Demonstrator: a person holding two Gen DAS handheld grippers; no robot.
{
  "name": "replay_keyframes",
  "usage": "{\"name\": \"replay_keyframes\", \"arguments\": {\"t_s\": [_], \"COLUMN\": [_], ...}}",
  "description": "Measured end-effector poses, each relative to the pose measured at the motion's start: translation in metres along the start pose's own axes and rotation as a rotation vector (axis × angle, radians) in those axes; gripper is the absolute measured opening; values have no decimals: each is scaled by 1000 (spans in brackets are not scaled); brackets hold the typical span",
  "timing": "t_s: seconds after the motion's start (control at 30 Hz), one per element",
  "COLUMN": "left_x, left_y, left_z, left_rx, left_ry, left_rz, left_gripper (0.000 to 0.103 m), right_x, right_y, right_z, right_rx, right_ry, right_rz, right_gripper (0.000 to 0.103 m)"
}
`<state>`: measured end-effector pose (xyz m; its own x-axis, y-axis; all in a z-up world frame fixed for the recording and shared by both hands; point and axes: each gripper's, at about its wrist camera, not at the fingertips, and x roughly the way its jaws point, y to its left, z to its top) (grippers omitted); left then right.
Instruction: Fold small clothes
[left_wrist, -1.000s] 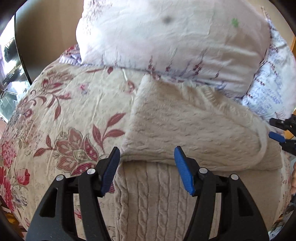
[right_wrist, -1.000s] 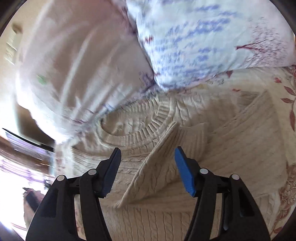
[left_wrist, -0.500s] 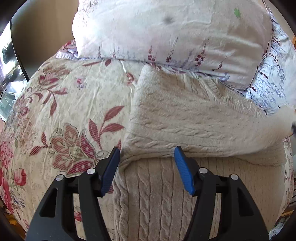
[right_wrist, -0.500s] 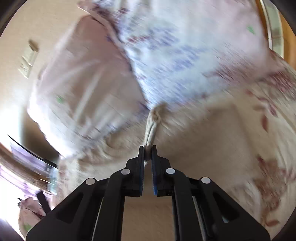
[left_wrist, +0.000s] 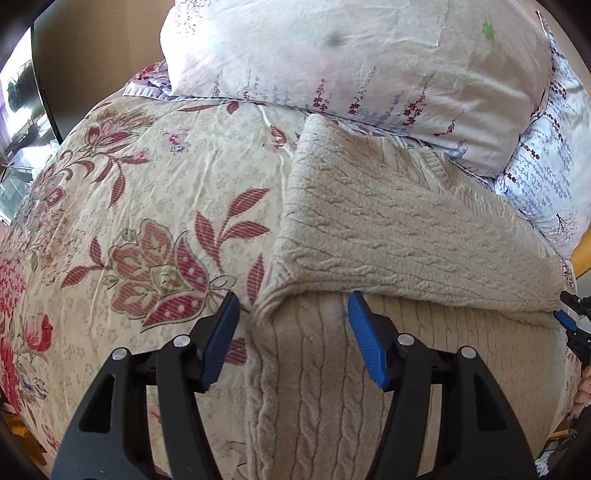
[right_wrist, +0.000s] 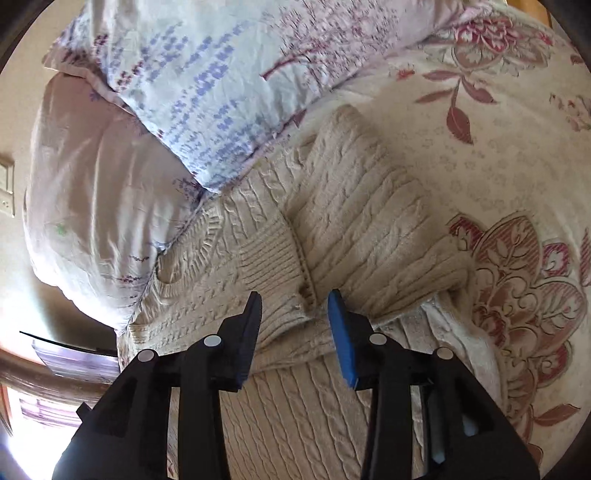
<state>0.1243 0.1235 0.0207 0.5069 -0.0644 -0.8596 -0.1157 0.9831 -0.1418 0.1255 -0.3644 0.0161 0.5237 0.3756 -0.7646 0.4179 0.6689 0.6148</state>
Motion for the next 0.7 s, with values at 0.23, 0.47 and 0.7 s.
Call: {"name": "replay_keyframes", "arguments": {"t_s": [0.23,0.47,0.7], "left_x": [-3,-4,-28], "left_y": [12,13,30], "left_z": [-2,-4,-20], "left_rx": [-20,-9,-45], "left_ry": [-2,2,17], "left_rz": [17,20,-202], "left_gripper": [61,61,57], "right_x": [-3,13,-43], "right_y": [20,15,1], "right_z": [-2,-3,-5], "right_rx": [-106,-100,-154], "right_ry": [-59,-15,-43], "right_rz": [-20,-126,-1], "right_gripper": [8,8,56]}}
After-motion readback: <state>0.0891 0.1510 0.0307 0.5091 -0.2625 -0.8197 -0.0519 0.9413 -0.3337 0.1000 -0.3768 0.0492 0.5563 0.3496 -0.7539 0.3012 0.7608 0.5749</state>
